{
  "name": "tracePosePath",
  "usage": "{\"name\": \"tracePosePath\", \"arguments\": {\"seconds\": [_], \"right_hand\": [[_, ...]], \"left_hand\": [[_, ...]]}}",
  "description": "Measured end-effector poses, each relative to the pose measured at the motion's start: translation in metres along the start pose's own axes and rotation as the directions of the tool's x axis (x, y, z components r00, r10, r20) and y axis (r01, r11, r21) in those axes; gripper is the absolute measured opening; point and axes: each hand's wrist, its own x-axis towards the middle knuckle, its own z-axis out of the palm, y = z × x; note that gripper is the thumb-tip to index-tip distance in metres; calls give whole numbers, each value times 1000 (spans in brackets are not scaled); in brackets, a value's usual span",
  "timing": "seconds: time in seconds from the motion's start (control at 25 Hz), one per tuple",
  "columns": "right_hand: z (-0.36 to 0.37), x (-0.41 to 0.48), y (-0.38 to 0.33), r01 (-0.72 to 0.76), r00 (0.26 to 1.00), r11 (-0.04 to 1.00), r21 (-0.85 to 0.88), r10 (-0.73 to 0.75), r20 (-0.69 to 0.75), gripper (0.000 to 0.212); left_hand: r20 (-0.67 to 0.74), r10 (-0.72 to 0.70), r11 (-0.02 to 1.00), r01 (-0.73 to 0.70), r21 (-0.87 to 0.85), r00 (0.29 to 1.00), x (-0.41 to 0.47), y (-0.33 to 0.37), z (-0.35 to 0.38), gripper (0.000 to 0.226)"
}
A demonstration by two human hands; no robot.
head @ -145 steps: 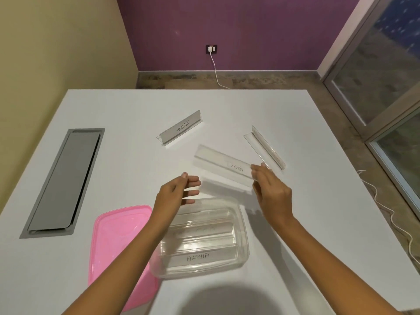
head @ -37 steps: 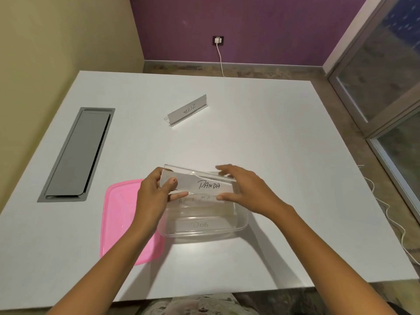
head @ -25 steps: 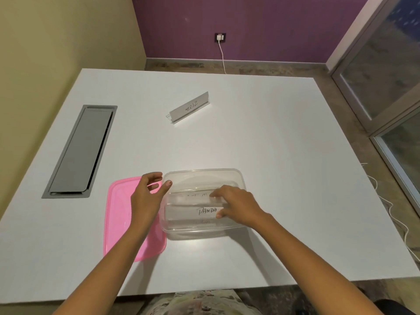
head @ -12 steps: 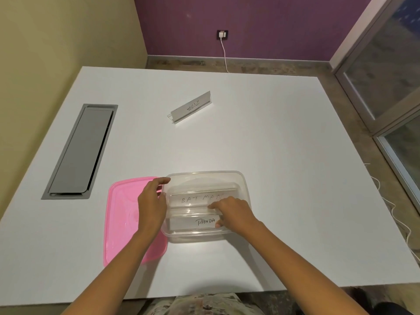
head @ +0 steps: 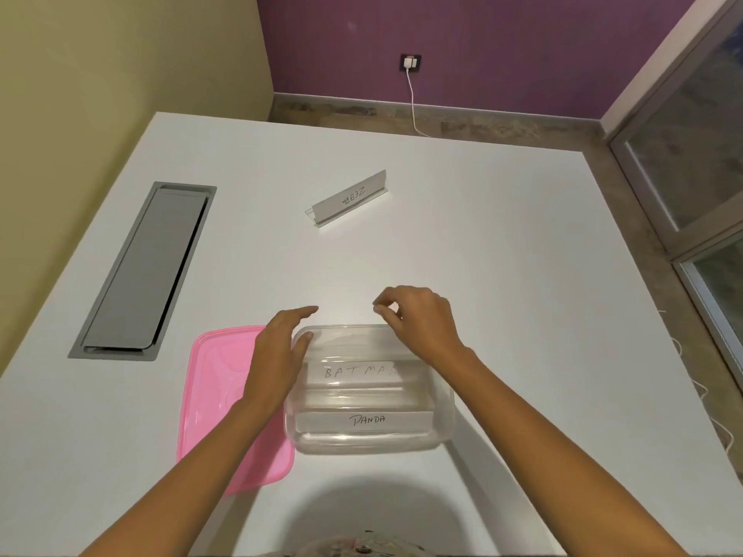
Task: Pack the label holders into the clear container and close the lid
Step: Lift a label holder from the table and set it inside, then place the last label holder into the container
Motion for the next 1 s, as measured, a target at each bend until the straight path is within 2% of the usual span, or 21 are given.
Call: {"name": "tracePosePath", "arguments": {"seconds": [0.12,0.24,0.36,0.56,0.64,0.76,0.92,1.0], "right_hand": [[3,56,11,8,997,1000,-19,-9,-74,14],[11,116,22,28,996,999,-39,-31,-85,18],[20,174,31,53,998,995,-88,-55,-23,30],[41,251,39,147,986,975,-164,-131,105,62],[48,270,41,192,975,959,-210,-161,154,66],[58,285,41,279,945,914,-295,-207,255,63],[63,279,42,281,960,867,-412,-253,123,44],[62,271,46,313,949,823,-475,-294,115,35]], "left_hand": [[161,-35,998,42,-40,986,19,-2,1,31],[229,-47,998,55,-31,972,27,-5,3,22],[233,-58,997,68,-38,971,27,-9,4,20],[230,-94,990,115,-79,969,34,-14,7,25],[208,-96,989,117,-91,974,31,-17,8,30],[230,-147,981,172,-93,962,32,-20,10,35],[252,-135,985,158,-74,958,33,-20,8,37],[261,-110,991,125,-40,959,33,-19,7,32]]}}
